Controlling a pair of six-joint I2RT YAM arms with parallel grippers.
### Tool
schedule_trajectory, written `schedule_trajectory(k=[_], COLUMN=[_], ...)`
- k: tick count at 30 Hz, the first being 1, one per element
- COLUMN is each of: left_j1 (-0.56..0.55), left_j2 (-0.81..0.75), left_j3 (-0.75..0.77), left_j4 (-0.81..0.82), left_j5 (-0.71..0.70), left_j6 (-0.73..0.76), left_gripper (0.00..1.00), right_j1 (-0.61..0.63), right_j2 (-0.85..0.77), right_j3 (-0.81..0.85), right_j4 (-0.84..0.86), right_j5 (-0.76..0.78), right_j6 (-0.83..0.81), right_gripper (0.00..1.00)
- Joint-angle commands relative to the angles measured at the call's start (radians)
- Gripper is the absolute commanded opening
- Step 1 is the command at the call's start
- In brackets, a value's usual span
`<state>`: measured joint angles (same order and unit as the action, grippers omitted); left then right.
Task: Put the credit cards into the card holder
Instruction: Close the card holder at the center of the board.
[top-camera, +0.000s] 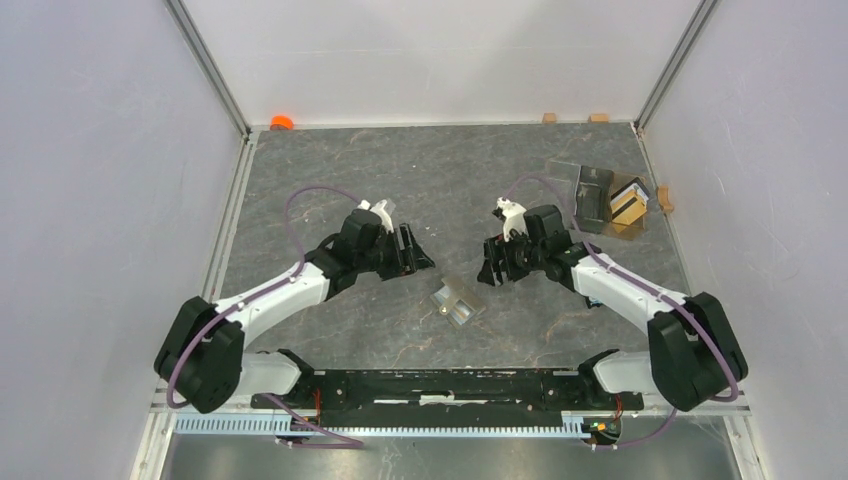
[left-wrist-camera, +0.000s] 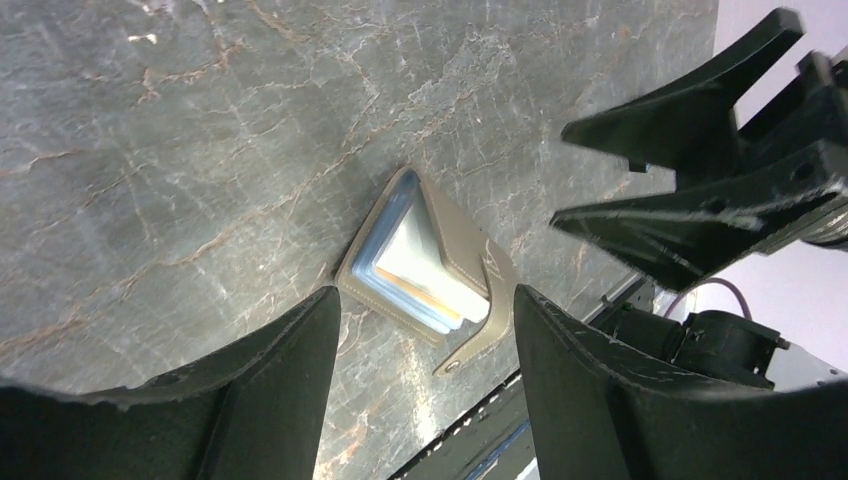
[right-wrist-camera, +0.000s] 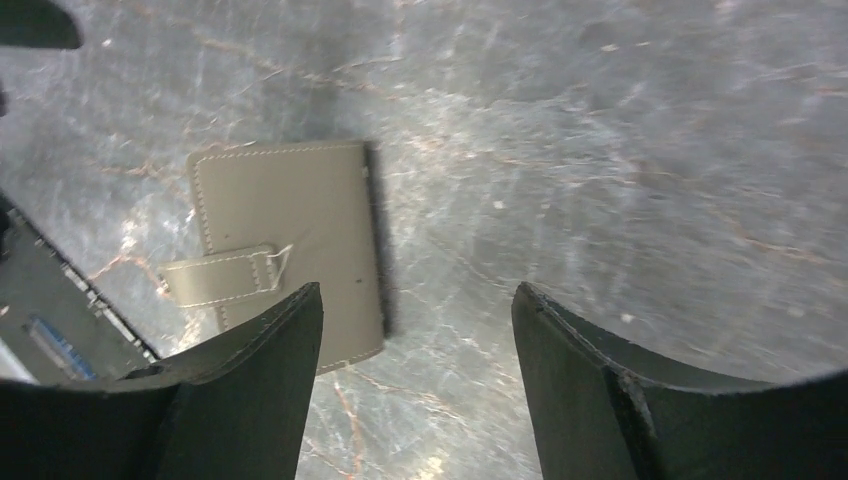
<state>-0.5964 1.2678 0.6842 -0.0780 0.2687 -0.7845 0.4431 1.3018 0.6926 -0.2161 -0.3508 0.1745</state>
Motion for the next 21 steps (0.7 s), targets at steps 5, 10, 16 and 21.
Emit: schedule_trajectory(k=[5,10,16,21], left_j1=[-0.058,-0.079,-0.099,-0.119], left_j2=[0.118,0.152,0.204,0.211], left_j3=[0.095,0.115,0.139,0.141], left_j4=[0.003,0.015,0.015,-0.017], left_j5=[-0.008,-0.005,0.012,0.007], left_j6=[0.069,0.081,0.084,0.077], left_gripper=[0.72,0.74,0.75,0.76], right_j1=[0.014,0.037,0.085,0.141], right_j2=[0.068,0.091,0.101,0.105], right_j3=[-0.066,-0.08,-0.083,-0.082], right_j4=[0.161,0.165,0.152,0.136], right_j5=[-0.204,-0.15,-0.08,0.008], right_j6=[0.056,0.063,0.067,0.076], right_gripper=[0.67,0.66,0.66,0.66])
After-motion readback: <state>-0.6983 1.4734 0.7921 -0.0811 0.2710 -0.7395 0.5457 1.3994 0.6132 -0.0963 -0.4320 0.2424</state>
